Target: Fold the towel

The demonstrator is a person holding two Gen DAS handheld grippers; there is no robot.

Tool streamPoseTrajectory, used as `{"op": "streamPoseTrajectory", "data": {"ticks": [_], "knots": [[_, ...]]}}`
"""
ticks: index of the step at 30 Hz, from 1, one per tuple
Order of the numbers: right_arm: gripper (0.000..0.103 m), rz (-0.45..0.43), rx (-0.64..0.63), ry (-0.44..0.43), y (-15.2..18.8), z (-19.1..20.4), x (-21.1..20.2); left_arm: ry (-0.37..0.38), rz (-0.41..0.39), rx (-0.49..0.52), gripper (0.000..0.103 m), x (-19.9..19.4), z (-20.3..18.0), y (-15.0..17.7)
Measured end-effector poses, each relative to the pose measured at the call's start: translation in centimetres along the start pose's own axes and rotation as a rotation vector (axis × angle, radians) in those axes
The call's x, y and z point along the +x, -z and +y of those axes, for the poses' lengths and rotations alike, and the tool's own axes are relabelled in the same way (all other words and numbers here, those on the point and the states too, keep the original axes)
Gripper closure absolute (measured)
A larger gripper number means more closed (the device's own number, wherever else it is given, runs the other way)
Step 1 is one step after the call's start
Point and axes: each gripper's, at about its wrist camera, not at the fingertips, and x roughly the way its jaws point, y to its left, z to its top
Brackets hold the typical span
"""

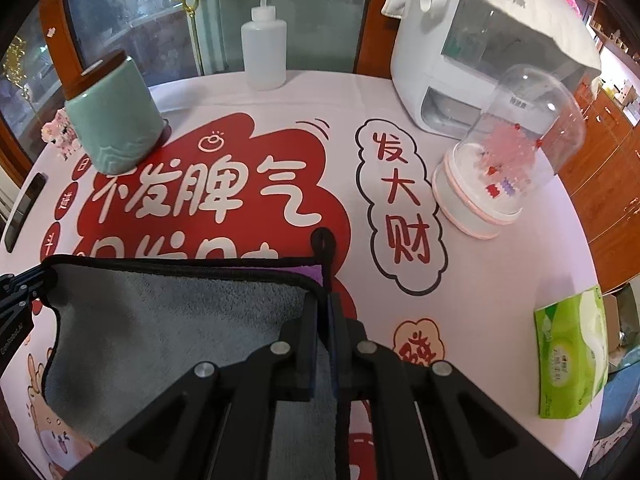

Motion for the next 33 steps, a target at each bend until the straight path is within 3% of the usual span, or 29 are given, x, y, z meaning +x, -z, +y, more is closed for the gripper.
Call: {"op": "streamPoseTrajectory", "data": {"ticks": [14,15,16,17,18,19,22,33], "knots": [[0.097,0.040,0.020,-0.015,0.2,-0.1,2.7,-0.023,0.037,0.001,0.094,2.8,-0.5,0.1],[0.096,0.041,0.025,-0.026,0.3,-0.2,2.7,-0.026,0.039,0.000,0.086,2.8,-0.5,0.2],[0.092,0.043,0.026,-0.035,0.3,-0.2,2.7,-0.022,0.042,-0.004,0.068,2.9,-0.4,0.3],[0.089,0.044,0.027,-0.044,0.4,-0.3,2.7,-0.015,0.042,-0.012,0.059,2.9,-0.3,0.3],[0.079,0.042,0.026,-0.048,0.4,-0.3,2.5,-0.002,0.037,-0.024,0.039,2.8,-0.1,0.4],[0.069,0.032,0.023,-0.050,0.5,-0.3,2.3,0.010,0.029,-0.034,0.026,2.5,0.1,0.4],[0.051,-0.004,0.010,-0.049,0.9,-0.3,1.2,0.044,0.007,-0.070,0.017,1.6,0.7,0.5],[0.050,-0.015,0.031,-0.097,2.8,-0.7,-1.8,0.077,0.013,-0.087,0.016,-1.2,0.3,1.8]]}}
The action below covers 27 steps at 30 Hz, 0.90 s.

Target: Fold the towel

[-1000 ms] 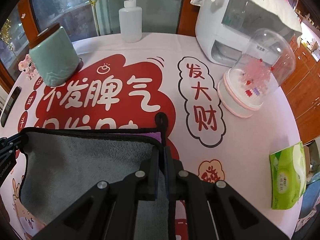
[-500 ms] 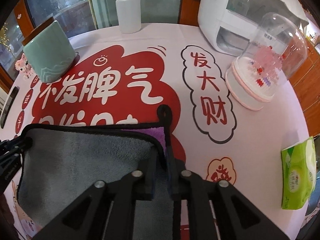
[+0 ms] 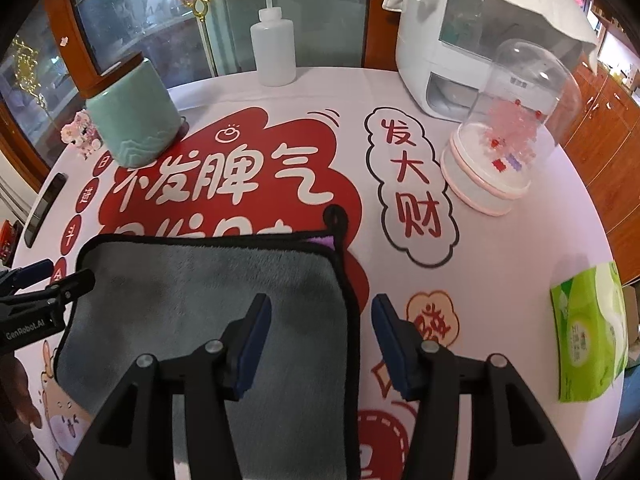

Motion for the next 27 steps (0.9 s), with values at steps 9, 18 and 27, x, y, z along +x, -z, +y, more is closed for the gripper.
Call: {"op": "streamPoseTrajectory", "data": {"ticks": [9,18,27], "knots": [[0.050,-0.020,0.007,-0.026,2.4,0.3,-3.3,0.017,-0.014,-0.032,0.016,-3.9,-0.5,2.2],[0.050,-0.059,0.012,-0.036,5.1,0.3,-8.3,0.002,-0.062,-0.002,0.016,-9.2,-1.0,5.8],[0.050,-0.115,-0.021,-0.025,8.1,0.8,-13.5,0.003,-0.101,0.006,0.016,-14.8,-1.4,10.3]]}}
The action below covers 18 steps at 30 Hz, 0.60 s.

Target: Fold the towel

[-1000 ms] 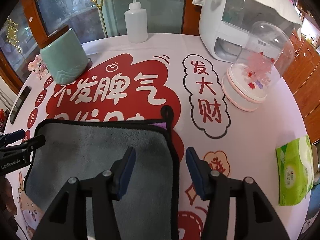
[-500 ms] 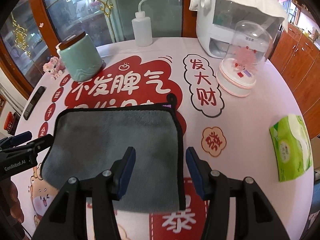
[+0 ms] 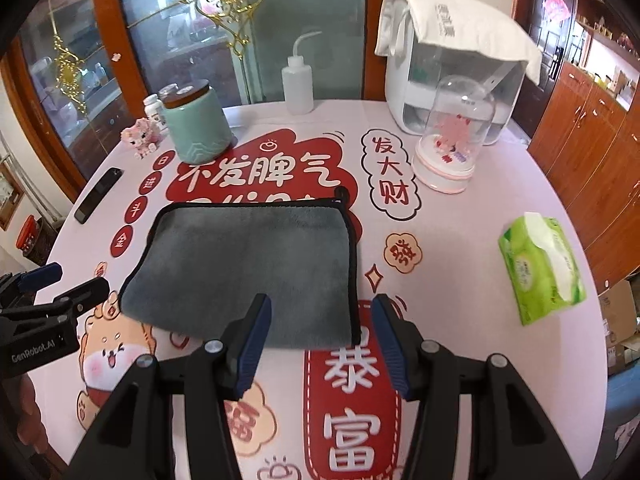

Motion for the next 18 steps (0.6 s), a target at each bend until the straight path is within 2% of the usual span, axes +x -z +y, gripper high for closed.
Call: {"op": "streamPoseTrajectory", "data": {"ticks": [7,18], "knots": [[0.050,-0.038,-0.021,-0.001,2.2,0.6,-4.1,-0.004,-0.046,-0.010,0.016,-4.4,-0.2,2.4],[0.050,-0.049,-0.026,-0.054,5.8,1.1,-9.5,-0.004,-0.110,-0.026,0.016,-11.3,-1.3,6.2]]}}
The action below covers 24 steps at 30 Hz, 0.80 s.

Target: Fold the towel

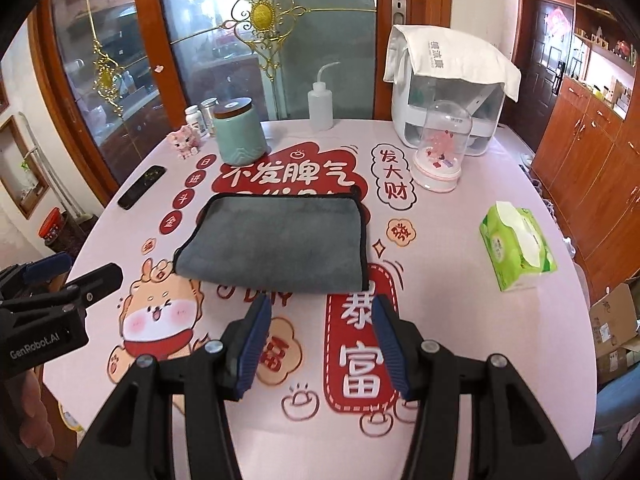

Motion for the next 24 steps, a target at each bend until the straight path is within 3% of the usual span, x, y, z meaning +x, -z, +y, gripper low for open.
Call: {"op": "streamPoseTrajectory", "data": {"ticks": [8,24], "knots": [[0.050,0.023,0.027,-0.051,3.2,-0.5,-3.0,-0.007,-0.019,-0.030,0.016,-4.2,-0.4,3.5],[0.049,-0.042,-0.049,-0.049,9.2,-1.1,-9.4,-0.051,-0.069,-0.052,0.016,-11.8,-2.7,10.5]]}}
